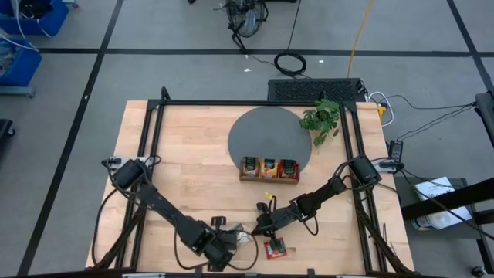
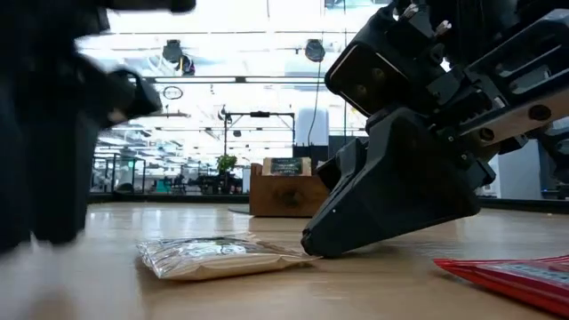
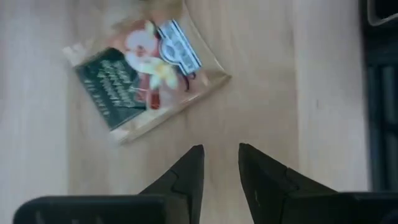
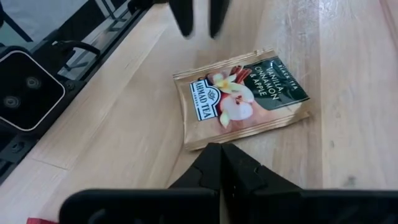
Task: Pick & Place Tea
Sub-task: Put the brown tea bag into the left wooden organizer
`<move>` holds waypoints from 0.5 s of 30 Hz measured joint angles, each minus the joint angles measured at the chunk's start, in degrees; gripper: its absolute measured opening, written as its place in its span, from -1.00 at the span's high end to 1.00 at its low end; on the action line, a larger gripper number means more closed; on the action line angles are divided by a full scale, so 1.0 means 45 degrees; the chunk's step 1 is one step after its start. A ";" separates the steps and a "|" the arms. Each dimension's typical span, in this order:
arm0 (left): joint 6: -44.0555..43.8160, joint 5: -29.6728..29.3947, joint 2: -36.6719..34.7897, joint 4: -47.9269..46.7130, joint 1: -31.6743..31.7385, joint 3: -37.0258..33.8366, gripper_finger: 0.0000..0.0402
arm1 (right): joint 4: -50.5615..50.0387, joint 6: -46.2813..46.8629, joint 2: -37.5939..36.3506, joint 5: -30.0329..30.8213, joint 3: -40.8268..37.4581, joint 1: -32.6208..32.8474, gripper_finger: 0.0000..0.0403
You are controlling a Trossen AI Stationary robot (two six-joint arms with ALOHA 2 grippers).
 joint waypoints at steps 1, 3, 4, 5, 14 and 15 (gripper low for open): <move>0.0082 -0.0054 0.0163 0.0125 0.0005 0.0000 0.47 | -0.0005 0.0043 0.0000 0.0000 -0.0003 0.0003 1.00; 0.0354 -0.0183 0.0432 0.0350 0.0201 -0.0012 0.47 | -0.0087 0.0169 0.0000 0.0006 -0.0002 0.0034 1.00; 0.0437 -0.0202 0.0500 0.0492 0.0354 0.0003 0.47 | -0.0100 0.0269 0.0000 0.0015 -0.0003 0.0045 1.00; 0.0475 -0.0230 0.0584 0.0505 0.0511 0.0019 0.47 | -0.0110 0.0398 0.0000 0.0015 -0.0003 0.0067 1.00; 0.0938 -0.0687 0.0776 0.0276 0.1487 0.0044 0.47 | -0.0240 0.0423 -0.0005 0.0056 0.0002 0.0303 1.00; 0.0941 -0.0799 0.0785 0.0265 0.1588 0.0039 0.47 | -0.0251 0.0421 -0.0005 0.0049 0.0002 0.0306 1.00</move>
